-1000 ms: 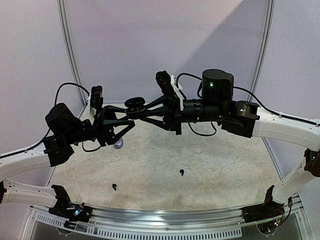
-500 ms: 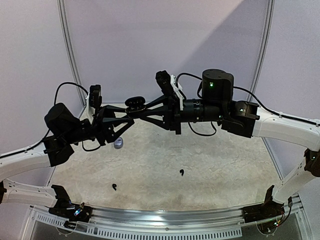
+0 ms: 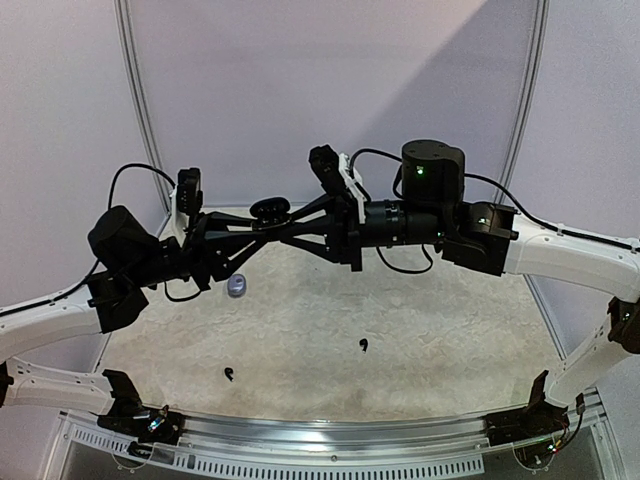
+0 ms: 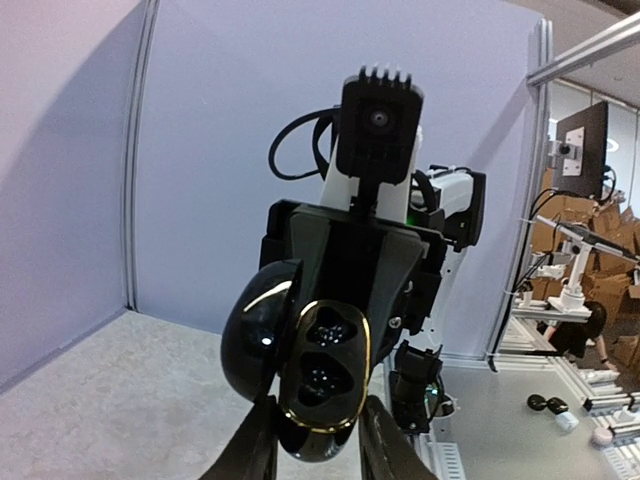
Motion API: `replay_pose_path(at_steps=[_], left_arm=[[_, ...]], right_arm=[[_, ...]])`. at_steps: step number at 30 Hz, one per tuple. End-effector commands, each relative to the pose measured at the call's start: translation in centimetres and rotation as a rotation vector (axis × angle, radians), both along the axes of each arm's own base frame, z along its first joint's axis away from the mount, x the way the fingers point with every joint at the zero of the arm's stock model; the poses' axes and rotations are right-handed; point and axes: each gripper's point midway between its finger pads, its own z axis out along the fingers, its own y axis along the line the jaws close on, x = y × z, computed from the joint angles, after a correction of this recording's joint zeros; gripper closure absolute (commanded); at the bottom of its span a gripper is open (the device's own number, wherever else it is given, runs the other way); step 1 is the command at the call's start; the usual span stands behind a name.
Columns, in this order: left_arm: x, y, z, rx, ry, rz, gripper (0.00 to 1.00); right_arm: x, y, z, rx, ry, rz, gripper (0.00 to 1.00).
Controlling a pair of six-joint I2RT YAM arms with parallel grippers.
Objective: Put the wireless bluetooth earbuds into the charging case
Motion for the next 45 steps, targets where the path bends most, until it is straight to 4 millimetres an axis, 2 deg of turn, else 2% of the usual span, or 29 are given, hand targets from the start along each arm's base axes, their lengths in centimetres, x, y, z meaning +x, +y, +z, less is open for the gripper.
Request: replay_pose_path(at_steps=[1, 3, 5, 12, 17, 23, 29, 32, 34, 39, 42, 45], left_arm=[[-0.3, -0.3, -0.2, 0.001, 0.001, -0.022, 0.82], [-0.3, -0.3, -0.3, 0.002, 0.004, -0.022, 0.89], [-0.3, -0.3, -0.4, 0.006, 0.009, -0.021, 0.90], [-0.2, -0.5, -1.0, 0.022, 0.032, -0.026, 0.69], [-0.2, -0.7, -1.0, 0.026, 0.032, -0.031, 0.67], [-0.1, -0.7, -0.8, 0.019, 0.028, -0.023, 0.79], [-0.2, -0.6, -0.6, 0.010, 0.008, -0.027, 1.00], [-0.4, -0.5, -0.4, 0.001, -0.011, -0.029, 1.00], [-0.4, -0.4, -0.2, -0.006, -0.023, -0.025, 1.00], [0.4, 0.0, -0.4, -0.008, -0.035, 0.036, 1.00], [1.0, 0.3, -0.8, 0.005, -0.051, 0.089, 1.00], [2.0, 0.9, -1.9, 0.041, -0.063, 0.171, 1.00]], right_arm=[[0.0, 0.4, -0.3, -0.011, -0.004, -0.003, 1.00], [-0.1, 0.4, -0.2, -0.009, -0.007, -0.002, 1.00], [0.0, 0.4, 0.0, -0.002, -0.011, -0.003, 1.00], [-0.2, 0.4, 0.6, 0.024, -0.023, 0.007, 1.00], [-0.2, 0.5, 0.7, 0.026, -0.022, 0.008, 1.00], [-0.2, 0.5, 0.5, 0.017, -0.020, 0.007, 1.00], [-0.1, 0.3, 0.2, 0.000, -0.011, 0.000, 1.00], [-0.1, 0.3, -0.1, -0.008, -0.007, -0.003, 1.00], [0.1, 0.3, -0.3, -0.014, -0.001, -0.015, 0.90], [1.0, -0.2, -0.4, -0.028, 0.017, -0.079, 0.56], [1.5, -0.9, -0.7, -0.046, 0.031, -0.129, 0.40], [2.5, -2.0, -0.8, -0.062, 0.060, -0.219, 0.34]])
